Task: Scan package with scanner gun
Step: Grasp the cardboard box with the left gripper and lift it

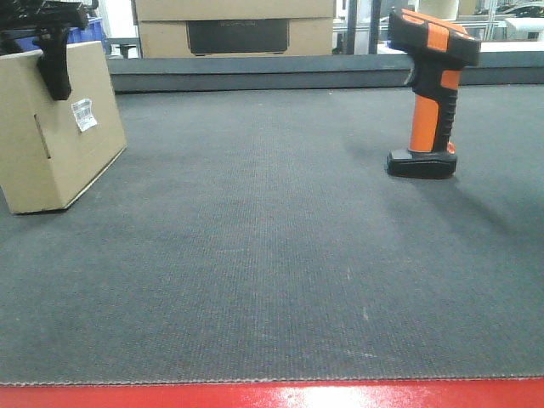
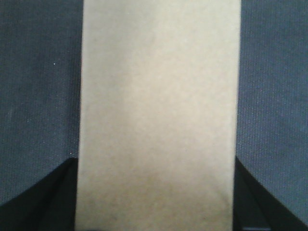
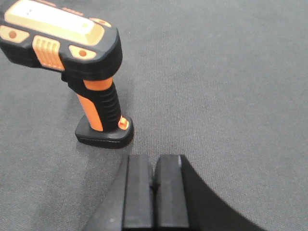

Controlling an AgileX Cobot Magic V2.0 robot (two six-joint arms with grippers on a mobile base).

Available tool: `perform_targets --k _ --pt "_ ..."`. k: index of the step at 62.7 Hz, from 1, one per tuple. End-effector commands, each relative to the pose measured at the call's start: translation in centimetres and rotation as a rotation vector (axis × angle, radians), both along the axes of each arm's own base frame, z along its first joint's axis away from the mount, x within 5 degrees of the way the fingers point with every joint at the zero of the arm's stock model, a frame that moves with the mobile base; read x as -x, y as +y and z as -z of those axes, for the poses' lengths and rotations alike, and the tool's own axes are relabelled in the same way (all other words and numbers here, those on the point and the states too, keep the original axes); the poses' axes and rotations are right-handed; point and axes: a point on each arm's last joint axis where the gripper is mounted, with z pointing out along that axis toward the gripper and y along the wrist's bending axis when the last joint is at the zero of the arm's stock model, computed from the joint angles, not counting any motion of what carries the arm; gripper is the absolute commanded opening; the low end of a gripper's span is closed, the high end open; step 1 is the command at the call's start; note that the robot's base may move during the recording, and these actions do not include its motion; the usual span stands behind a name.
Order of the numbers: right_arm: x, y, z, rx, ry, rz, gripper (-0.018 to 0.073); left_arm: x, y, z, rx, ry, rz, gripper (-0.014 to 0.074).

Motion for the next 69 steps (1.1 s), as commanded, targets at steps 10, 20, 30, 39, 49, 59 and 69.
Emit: perform_targets --k 10,20,30,39,49,59,69 --pt "-0.5 0.3 -1.3 -0.003 -0.032 -0.013 -0.0162 0.6 -0.6 -1.2 0.068 -0.010 -0.001 -0.0111" --pt "-1.1 1.9 -3.7 -0.004 -0.078 -0.079 -0.0162 2.1 -2.2 -3.6 0.272 -0.035 -0.001 -0.0111" --pt "-1.2 2.6 -4.4 -0.006 -0.103 -0.109 -0.0161 2.8 -4.4 -5.3 0.371 -0.112 -0.003 -0.0111" --pt "-1.6 2.8 -3.7 -0.074 -0.064 -0.091 -0.0161 2.8 -6.6 -5.3 0.393 -0.137 0.029 -0.0111" --pt "-3.0 2.9 -2.2 -0.130 -0.029 -0.059 -0.0161 2.6 -8.0 -4.6 0.393 -0.119 0.058 -0.0111" --pt "-4.2 2.3 0.5 -0.196 -0.162 0.036 -0.0161 2.5 -7.9 -4.3 0.382 -0.111 0.058 -0.0111" --pt "-3.7 1.9 3.5 -0.176 -0.171 0.071 -0.0161 2.5 -7.9 -4.3 0.377 -0.109 0.059 -0.0111"
